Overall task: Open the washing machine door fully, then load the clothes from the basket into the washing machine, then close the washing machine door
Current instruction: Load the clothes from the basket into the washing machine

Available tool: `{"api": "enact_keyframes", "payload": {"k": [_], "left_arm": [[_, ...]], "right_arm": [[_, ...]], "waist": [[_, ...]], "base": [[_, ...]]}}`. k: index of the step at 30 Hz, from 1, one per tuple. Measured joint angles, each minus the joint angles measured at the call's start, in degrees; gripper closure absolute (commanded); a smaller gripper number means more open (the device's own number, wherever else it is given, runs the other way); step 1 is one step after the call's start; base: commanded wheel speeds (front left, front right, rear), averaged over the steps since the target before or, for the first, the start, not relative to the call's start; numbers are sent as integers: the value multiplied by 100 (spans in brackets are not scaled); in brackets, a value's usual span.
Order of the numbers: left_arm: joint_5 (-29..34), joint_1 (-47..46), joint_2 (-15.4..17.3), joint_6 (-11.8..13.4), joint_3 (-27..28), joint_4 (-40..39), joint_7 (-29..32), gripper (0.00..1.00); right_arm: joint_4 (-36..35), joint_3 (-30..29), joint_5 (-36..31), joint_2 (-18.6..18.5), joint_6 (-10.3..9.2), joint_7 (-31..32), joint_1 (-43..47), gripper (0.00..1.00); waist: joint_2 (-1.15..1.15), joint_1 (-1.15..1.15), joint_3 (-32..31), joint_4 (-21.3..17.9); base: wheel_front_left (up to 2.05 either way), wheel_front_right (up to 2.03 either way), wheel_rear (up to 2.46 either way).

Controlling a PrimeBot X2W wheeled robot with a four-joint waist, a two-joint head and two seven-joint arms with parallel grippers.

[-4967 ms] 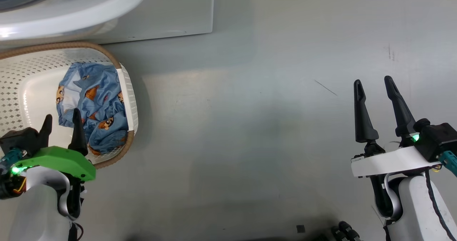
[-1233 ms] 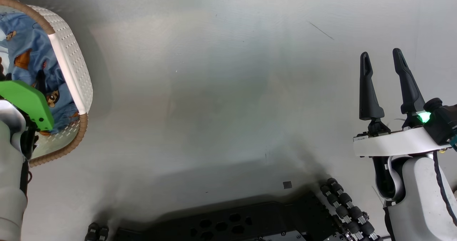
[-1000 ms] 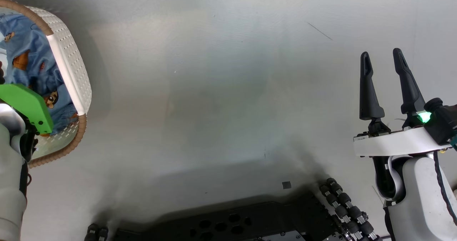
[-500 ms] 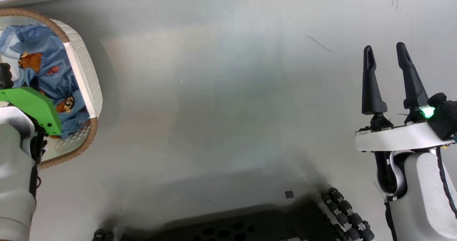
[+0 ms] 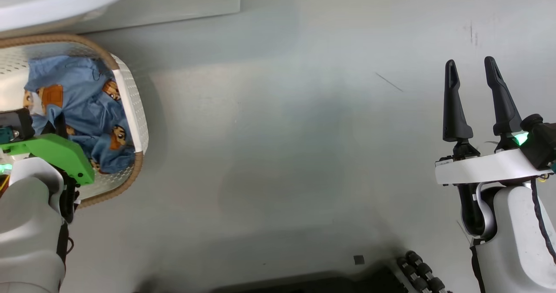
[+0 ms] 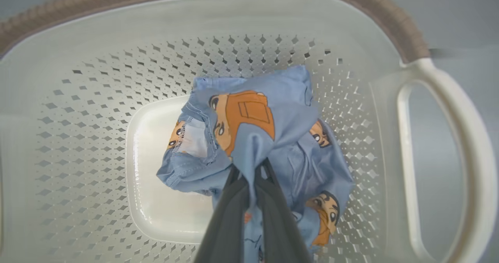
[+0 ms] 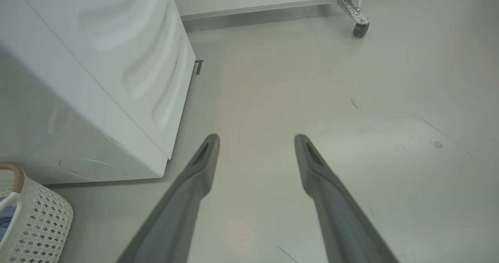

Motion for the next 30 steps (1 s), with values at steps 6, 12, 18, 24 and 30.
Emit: {"api": "enact_keyframes", "payload": {"k": [6, 12, 18, 24, 30], "left_arm": [[-120, 227, -52, 0, 70, -97, -169, 100], [-226, 607, -229, 0, 118, -307, -202, 100], [-320, 928, -339, 0, 290, -810, -218, 100], [-320, 1242, -342, 0, 443, -1480, -218, 100], [-248, 1588, -346, 0, 537, -2034, -218, 100]], "right_arm": [[116, -8, 0, -45, 0, 0, 13, 0], [249, 1, 0, -99, 0, 0, 55, 0], [354, 18, 0, -131, 0, 0, 207, 0], [412, -3, 1, -145, 0, 0, 334, 0], [486, -14, 0, -210, -1, 0, 563, 0]], "waist": [[0, 0, -367, 99], [0, 0, -845, 216], [0, 0, -1283, 307], [0, 0, -1716, 388], [0, 0, -2119, 451]], "base": [[0, 0, 0], [0, 0, 0], [0, 0, 0], [0, 0, 0], [0, 0, 0]]}}
